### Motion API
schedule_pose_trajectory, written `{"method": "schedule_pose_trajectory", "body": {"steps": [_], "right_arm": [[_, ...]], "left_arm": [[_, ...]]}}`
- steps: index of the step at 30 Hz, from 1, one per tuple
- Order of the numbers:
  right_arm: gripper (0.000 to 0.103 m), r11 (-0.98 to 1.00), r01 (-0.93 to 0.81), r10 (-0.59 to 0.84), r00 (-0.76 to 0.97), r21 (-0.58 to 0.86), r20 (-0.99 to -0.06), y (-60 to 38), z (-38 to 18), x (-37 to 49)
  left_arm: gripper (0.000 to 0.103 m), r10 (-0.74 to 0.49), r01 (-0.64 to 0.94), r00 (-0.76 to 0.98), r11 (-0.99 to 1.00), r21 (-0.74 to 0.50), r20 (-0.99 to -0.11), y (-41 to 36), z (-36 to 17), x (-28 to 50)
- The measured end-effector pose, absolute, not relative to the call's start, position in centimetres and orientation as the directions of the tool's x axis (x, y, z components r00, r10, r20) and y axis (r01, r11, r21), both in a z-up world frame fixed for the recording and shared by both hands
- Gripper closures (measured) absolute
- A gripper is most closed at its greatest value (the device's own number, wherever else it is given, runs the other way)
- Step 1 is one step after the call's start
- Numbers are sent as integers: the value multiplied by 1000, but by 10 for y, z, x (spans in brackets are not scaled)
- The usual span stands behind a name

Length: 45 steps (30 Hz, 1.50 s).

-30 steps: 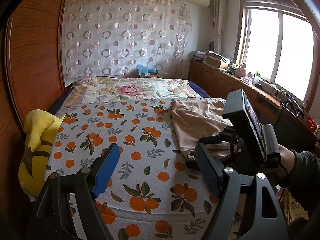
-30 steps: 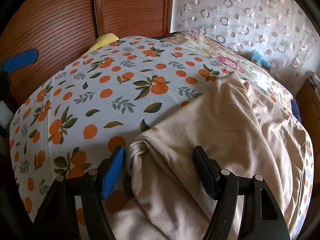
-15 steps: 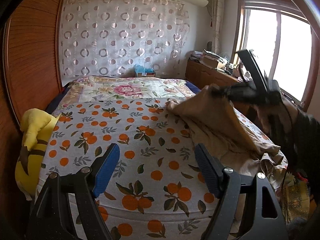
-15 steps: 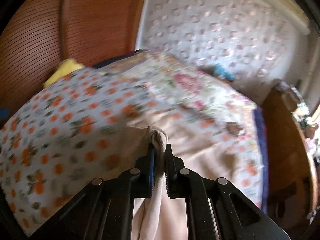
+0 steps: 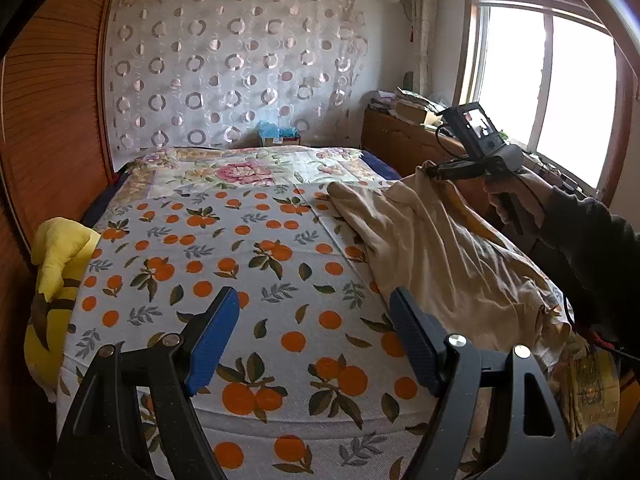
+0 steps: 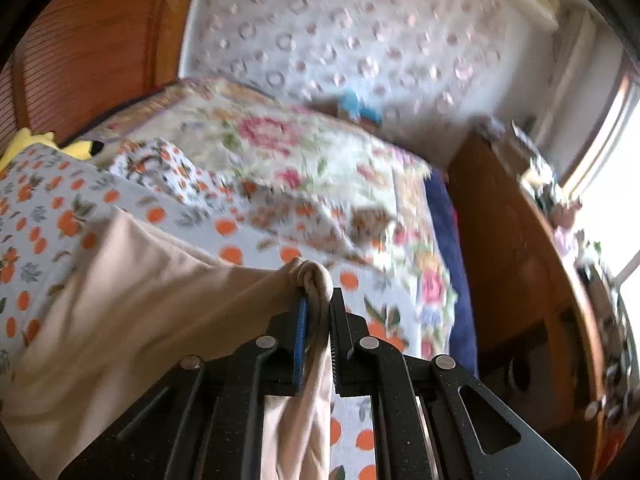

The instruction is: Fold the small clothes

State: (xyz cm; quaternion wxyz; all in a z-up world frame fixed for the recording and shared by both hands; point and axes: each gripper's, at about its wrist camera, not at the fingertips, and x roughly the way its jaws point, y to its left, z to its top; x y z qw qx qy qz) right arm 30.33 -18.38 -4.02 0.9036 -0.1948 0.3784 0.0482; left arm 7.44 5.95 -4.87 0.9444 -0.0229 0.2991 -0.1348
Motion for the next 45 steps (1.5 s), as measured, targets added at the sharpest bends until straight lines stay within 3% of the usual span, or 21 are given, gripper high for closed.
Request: {"method": "schedule_pose_trajectory", "body": {"steps": [2, 7, 19, 29, 43, 45], "right_arm": [[76, 926, -224, -63, 701, -303, -710, -183, -37, 309], [56, 936, -237, -18, 707, -261, -707, -196, -21, 295], [55, 938, -315, 126, 705, -148, -698, -237, -26, 166], [55, 950, -284, 114, 700, -129, -705, -264, -37, 68], [55, 954, -298, 183, 664, -32, -725, -264, -46, 14], [60, 955, -297, 190, 655, -18, -731, -267, -50, 15]], "left_arm": [[25, -273, 246, 780, 961, -124, -563, 57, -50, 74], [25, -283, 260, 772, 958, -124, -568, 50, -51, 75], [25, -316, 303, 759, 945, -120, -570, 29, -51, 72], [25, -372, 370, 709, 919, -132, -599, -1, -63, 70], [25, -406, 430, 649, 893, -130, -644, -32, -76, 63], [25, -409, 438, 647, 890, -124, -644, -35, -76, 60]]}}
